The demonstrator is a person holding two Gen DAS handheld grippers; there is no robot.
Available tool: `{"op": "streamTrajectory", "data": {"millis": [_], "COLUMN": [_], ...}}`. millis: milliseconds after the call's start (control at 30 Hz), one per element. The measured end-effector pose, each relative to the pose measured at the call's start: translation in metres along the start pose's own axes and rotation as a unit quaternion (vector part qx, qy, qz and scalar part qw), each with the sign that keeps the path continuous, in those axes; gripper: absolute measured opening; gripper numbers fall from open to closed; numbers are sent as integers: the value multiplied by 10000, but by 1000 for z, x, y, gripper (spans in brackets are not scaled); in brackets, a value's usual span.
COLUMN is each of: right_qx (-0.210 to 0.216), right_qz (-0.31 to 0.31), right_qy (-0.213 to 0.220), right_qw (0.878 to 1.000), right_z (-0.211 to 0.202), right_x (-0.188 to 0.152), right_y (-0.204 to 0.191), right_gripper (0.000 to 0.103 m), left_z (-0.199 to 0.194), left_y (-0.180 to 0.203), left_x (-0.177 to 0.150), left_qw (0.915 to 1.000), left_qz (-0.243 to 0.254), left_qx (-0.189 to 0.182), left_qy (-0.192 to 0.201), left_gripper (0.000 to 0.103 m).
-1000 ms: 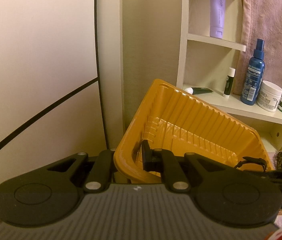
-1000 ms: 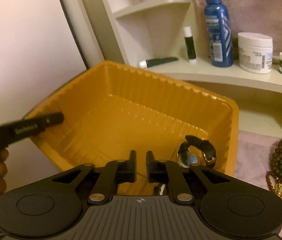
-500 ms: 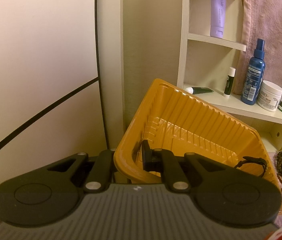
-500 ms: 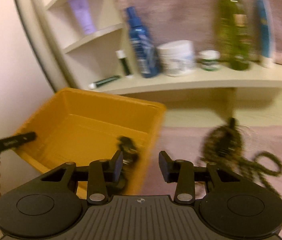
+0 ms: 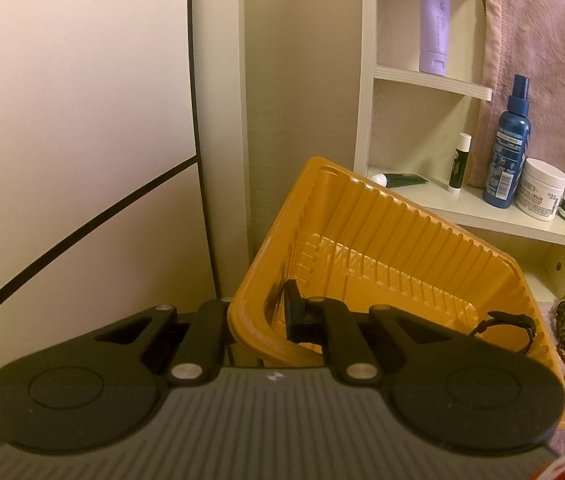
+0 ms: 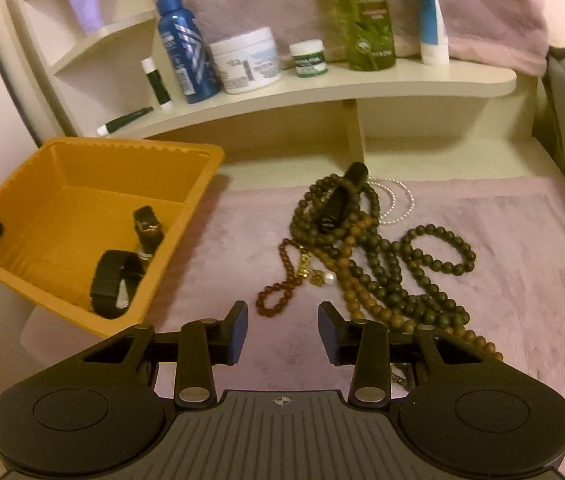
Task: Organize jewelry
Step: 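Grasp the red bead bracelet from the pile with the right tool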
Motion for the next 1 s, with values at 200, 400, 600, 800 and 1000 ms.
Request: {"op": "streamTrajectory", "data": {"millis": [200,400,600,800,1000], "right_qx": [-5,-235,-691,-819,-485], "right_qz": [8,19,-255,-630,-404], "right_qy": [-31,28,244,312,247], "right_qw": [10000,9997,9970,9942,9977], "right_z": [16,36,46,45,31], "right_x": [5,9,13,8,10], "right_y": [-8,-17,-25,-27,-24], "right_gripper": [40,40,35,7,5], "left_z": [0,0,0,1,1], "left_y": [0,-1,-1,-1,-1], "left_x": [0,0,0,0,0], "left_qw": [10000,10000,10000,10000,10000], "left_qz": [2,-4,3,-2,-11], "left_qx": [0,-11,-16,-21,-25], "left_qy": [-1,-9,-5,1,-1], "left_gripper": [10,10,10,10,10]}}
Point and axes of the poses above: each gripper's, at about its wrist camera, not at the fingertips, and z roughly the way its jaws point, y to its right, x to its top, the point moved 7 cm from there along z, roughly the way its jaws point, and after that the axes turned 10 degrees about -x, right-handed, at the moved point
